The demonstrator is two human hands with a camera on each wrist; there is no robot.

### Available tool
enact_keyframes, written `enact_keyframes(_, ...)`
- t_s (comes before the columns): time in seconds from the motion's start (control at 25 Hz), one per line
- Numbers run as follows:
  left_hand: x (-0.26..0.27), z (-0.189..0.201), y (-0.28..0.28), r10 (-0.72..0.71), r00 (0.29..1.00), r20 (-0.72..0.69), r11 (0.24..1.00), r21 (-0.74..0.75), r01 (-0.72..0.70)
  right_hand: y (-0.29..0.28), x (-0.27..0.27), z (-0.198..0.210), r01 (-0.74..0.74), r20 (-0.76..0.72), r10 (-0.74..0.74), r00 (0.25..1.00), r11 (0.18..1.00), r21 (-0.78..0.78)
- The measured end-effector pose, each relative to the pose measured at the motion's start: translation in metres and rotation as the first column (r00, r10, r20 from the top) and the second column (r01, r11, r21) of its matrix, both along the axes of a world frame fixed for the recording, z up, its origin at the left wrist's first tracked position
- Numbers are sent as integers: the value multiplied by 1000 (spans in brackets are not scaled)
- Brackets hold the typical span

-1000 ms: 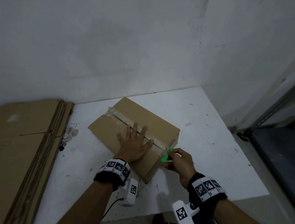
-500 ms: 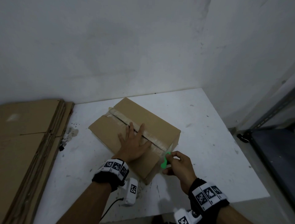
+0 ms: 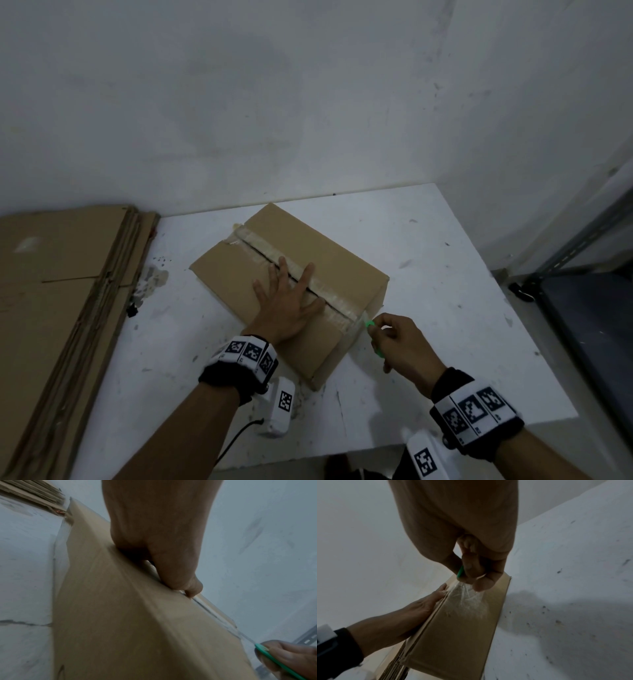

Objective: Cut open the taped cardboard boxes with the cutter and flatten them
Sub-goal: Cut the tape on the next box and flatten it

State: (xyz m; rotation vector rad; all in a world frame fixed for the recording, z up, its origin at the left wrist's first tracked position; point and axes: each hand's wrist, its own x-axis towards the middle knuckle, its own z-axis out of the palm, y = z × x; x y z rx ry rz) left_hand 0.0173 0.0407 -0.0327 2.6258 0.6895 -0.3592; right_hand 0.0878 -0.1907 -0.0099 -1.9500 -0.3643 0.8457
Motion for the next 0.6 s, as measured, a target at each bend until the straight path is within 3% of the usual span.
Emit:
enact_keyframes(0.32,-1,2,-2,-3,1000,16,1000,10,3,-7,-8,5,-143,-29,142,989,989,-26)
enact_keyframes(0.6,-15,-8,-3,-7,986,167,998,56,-2,-11,-11,7,-239,-61,236,970,970,-37)
